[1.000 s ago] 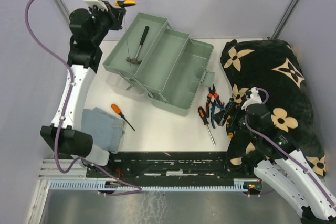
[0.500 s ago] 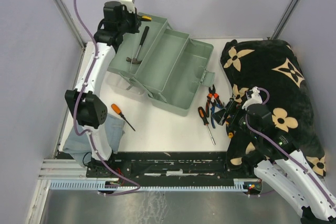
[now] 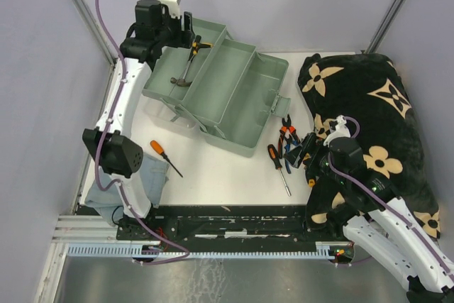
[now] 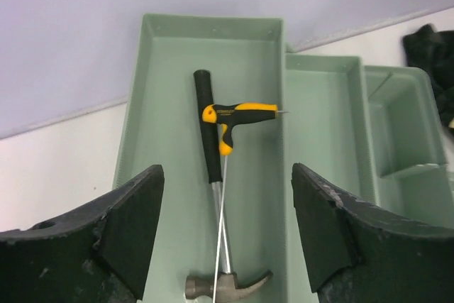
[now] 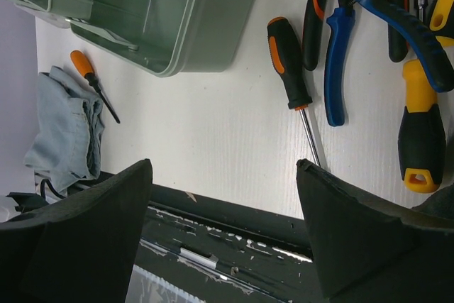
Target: Pack the tool kit
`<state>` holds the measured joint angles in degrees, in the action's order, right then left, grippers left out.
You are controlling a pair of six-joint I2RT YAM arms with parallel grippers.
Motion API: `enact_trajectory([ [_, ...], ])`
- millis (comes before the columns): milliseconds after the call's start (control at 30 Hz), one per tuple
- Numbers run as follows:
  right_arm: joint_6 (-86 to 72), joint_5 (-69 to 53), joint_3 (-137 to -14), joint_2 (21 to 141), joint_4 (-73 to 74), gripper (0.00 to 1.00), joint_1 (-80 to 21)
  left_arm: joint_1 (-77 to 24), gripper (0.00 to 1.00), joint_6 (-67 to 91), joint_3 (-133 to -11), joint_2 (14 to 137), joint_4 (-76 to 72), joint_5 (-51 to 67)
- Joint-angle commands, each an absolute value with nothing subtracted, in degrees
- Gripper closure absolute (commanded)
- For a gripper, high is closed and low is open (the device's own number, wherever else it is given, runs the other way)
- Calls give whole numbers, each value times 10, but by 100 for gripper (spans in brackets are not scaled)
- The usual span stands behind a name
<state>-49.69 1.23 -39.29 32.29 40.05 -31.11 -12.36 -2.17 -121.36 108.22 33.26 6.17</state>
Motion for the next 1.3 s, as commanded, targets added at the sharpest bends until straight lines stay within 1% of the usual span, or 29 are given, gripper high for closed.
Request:
enact_trajectory([
  [0,-500,8,-389,319,381,10,-312,-124,20,-1,-1162,988,309,127],
  [100,-502,9,-385,311,378,10,-312,-124,18,8,-1093,963,274,121],
  [167,-503,10,-385,307,378,10,-311,-124,18,6,-1089,974,273,97],
  [433,-501,15,-397,299,398,10,-311,-124,26,1,-1248,1139,400,80],
  [500,-502,21,-399,294,405,10,-312,-124,27,1,-1266,1165,409,93],
  [600,-501,28,-400,284,411,10,-311,-125,30,3,-1264,1181,409,61],
  [667,-502,31,-401,280,415,10,-311,-124,32,-6,-1264,1189,417,33],
  [767,-502,38,-400,277,420,10,-312,-124,41,-12,-1266,1192,436,-26],
  [833,-503,37,-398,278,420,10,-311,-124,44,-9,-1261,1185,435,-64],
  [1100,-504,27,-399,290,418,10,-311,-114,44,13,-1258,1163,411,-111],
  [1200,-504,28,-399,289,424,10,-311,-105,46,40,-1259,1159,410,-89],
  [1267,-504,30,-399,286,426,10,-311,-103,43,41,-1256,1154,409,-65],
])
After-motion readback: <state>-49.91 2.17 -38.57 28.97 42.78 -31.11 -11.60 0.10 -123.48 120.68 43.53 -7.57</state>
